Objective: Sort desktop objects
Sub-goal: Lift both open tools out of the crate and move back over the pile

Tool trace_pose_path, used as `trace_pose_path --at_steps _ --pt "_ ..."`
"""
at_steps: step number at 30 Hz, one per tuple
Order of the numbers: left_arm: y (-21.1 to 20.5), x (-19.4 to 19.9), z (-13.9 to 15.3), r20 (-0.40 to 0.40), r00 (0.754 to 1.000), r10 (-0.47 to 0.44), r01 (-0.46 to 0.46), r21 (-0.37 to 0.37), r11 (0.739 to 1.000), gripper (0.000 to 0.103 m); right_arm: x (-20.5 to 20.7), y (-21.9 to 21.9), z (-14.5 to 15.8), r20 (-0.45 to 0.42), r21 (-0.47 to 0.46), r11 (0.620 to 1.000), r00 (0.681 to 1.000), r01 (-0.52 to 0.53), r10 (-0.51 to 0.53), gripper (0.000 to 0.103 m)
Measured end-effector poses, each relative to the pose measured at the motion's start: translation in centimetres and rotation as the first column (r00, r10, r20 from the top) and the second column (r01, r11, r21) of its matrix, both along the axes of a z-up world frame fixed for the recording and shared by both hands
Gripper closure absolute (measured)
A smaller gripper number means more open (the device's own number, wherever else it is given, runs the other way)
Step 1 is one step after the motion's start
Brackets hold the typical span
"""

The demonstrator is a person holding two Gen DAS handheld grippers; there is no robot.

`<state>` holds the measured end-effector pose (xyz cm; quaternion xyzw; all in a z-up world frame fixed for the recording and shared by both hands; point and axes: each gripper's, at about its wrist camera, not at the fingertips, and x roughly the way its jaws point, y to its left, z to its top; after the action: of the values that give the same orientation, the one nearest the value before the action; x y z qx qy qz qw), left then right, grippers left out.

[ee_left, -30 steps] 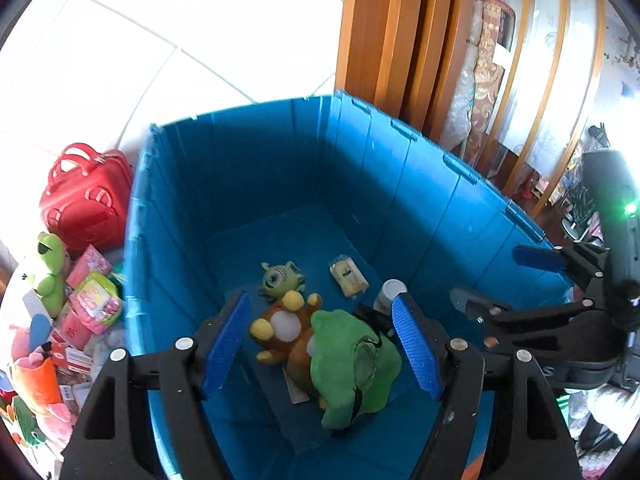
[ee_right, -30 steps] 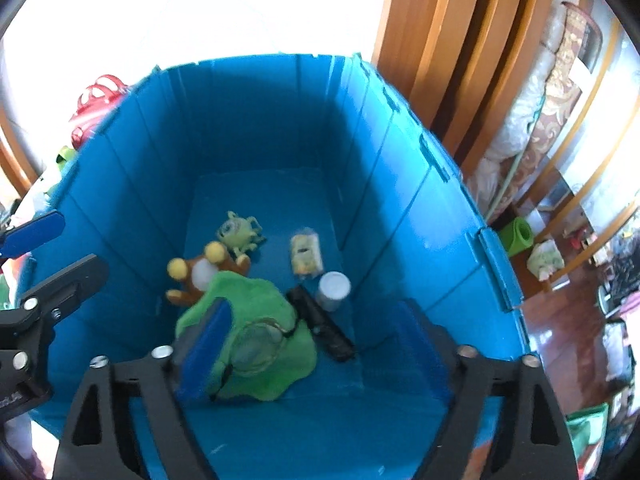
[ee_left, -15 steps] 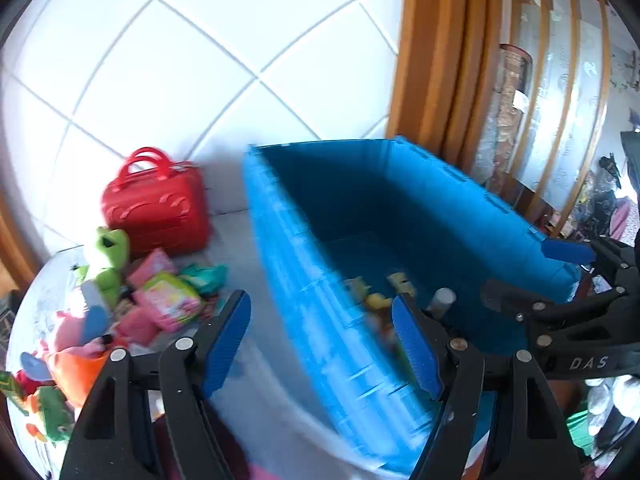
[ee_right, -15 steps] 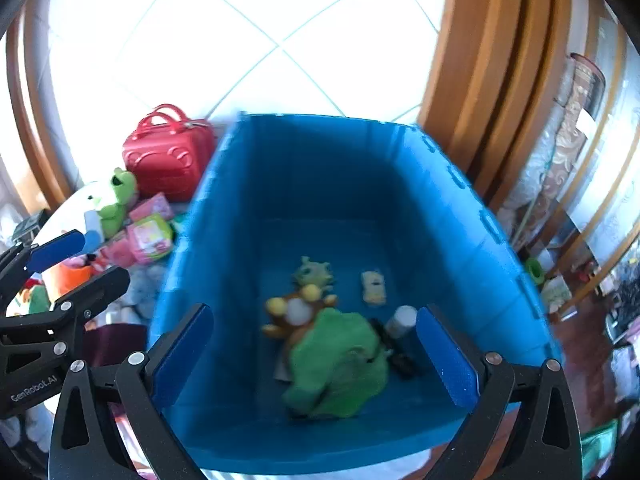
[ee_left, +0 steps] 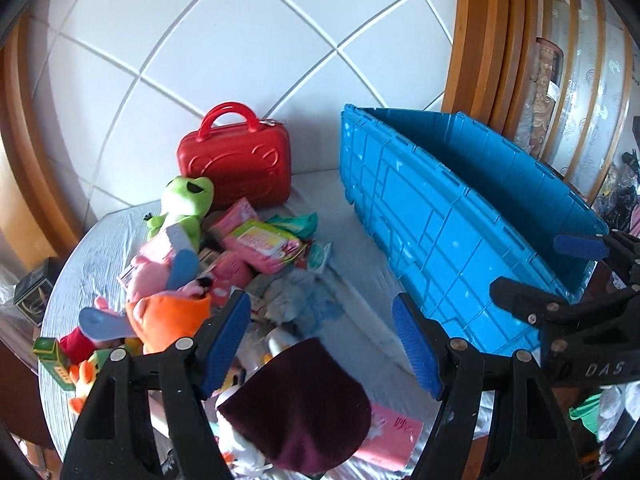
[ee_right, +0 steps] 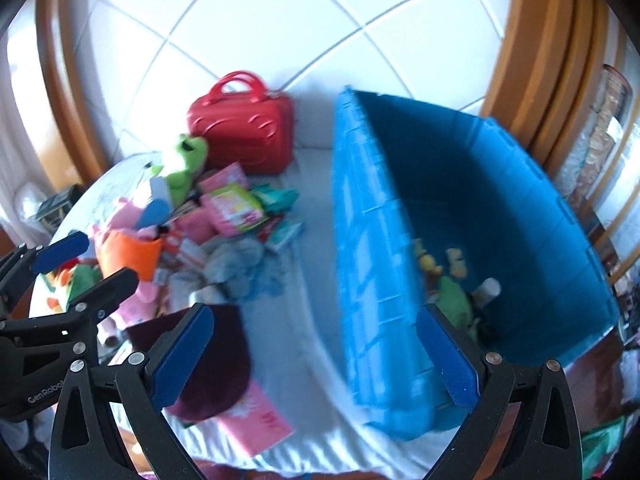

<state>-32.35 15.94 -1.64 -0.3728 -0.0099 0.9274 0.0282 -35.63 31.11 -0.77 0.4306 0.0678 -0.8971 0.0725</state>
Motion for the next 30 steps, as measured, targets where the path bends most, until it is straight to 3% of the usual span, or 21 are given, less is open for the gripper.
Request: trace_pose_path --at_steps 11,18,24,30 --pt "-3.6 4.4 -4.0 0.044 0.992 0.12 -0.119 -0.014 0.993 0.03 1.6 -3.0 -4.9 0.074 -0.078 0.987 0.987 -0.139 0.144 0.0" --pt "-8.3 7.8 -9.7 0.175 0.958 0.229 -0.223 -0.053 0.973 0.03 2.4 -4.2 -9.5 0.157 -0.1 0.975 0.965 -0.196 0.21 0.0" --pt "-14.1 10.7 -13.2 0.246 0.918 0.31 -0.312 -0.033 0.95 0.03 3.5 -6.0 -11.6 0.197 -0.109 0.972 0.954 -0.21 0.228 0.0" --pt "-19.0 12.6 -15.5 0.276 0.915 0.296 -0.302 -0.02 0.953 0.03 4.6 -9.7 -12.9 0.216 -0.11 0.975 0.953 -0.193 0.213 0.0"
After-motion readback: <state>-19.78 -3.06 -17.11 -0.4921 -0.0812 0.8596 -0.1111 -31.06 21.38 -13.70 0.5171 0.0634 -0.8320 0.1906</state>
